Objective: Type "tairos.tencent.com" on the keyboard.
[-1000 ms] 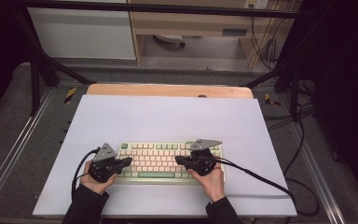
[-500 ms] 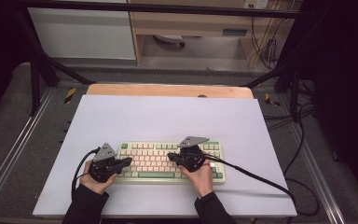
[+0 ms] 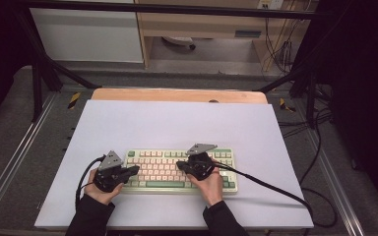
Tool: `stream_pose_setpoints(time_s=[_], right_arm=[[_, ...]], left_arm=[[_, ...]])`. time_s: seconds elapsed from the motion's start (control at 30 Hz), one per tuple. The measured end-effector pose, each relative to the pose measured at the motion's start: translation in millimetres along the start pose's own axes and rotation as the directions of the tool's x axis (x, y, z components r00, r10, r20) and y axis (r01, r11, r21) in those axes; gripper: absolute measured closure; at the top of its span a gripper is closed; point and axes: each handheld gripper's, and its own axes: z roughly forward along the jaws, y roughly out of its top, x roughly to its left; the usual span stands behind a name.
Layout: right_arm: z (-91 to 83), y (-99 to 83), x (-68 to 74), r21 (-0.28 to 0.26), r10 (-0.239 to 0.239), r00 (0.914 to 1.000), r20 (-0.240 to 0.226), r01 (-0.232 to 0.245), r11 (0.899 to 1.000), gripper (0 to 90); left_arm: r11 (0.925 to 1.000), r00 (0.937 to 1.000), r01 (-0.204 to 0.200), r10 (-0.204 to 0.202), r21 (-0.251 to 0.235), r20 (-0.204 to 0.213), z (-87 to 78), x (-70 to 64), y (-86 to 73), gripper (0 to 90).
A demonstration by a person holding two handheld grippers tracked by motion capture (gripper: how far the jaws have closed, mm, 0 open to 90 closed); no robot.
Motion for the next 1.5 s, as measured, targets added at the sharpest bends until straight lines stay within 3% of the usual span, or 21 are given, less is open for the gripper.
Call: stream_pose_setpoints(time_s=[0.23,0.8,1.5], right_arm=[[2.2,0.0,2.2,0.011,-0.015,0.9999,0.006,0.015,1.0,90.0],[-23.7,5.1,6.9,-0.022,-0.046,0.9988,-0.018,0.046,0.999,90.0],[-46.9,-10.4,-2.0,-0.032,-0.021,0.9993,-0.032,0.02,0.999,90.0]], left_arm=[[1.0,1.0,0.0,0.0,-0.002,0.0,-0.3,-0.3,0.2,90.0],[1.0,1.0,-0.004,0.004,-0.009,0.001,-0.7,-3.0,3.0,90.0],[0.9998,0.9998,-0.021,0.021,-0.003,-0.002,12.2,-11.9,19.4,90.0]])
